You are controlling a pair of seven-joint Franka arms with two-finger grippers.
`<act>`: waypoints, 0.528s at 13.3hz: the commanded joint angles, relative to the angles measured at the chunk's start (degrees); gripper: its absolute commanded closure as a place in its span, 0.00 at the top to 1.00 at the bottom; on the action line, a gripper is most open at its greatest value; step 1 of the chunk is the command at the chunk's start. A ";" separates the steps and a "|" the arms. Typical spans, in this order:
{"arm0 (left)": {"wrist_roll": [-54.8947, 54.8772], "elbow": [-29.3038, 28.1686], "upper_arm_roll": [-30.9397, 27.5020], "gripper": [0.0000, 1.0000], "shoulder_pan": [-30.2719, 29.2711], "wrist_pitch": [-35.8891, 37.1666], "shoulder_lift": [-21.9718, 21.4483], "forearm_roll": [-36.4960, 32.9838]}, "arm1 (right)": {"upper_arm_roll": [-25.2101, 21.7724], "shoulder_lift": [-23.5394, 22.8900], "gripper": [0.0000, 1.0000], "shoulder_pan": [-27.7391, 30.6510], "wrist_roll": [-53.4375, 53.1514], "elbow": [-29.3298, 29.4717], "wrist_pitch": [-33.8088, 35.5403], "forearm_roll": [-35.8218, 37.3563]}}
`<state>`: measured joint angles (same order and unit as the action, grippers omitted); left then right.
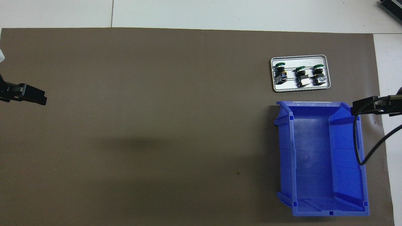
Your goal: Place and press button with both arms
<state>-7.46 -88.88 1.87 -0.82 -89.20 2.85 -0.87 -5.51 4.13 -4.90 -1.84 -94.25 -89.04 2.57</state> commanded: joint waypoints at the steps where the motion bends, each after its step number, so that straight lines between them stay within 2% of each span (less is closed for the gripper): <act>1: -0.28 -2.35 0.06 1.00 -0.15 -1.41 -1.79 -0.89 | 0.58 1.06 1.00 1.03 0.96 -1.02 -0.96 -0.37; 7: -0.28 -2.35 0.06 1.00 -0.15 -1.41 -1.79 -0.89 | 0.58 1.24 1.00 0.42 0.35 -1.46 -1.14 -0.46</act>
<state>-7.46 -88.88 1.87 -0.82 -89.20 2.85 -0.87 -5.44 4.13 -4.95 -1.84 -94.28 -89.04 2.57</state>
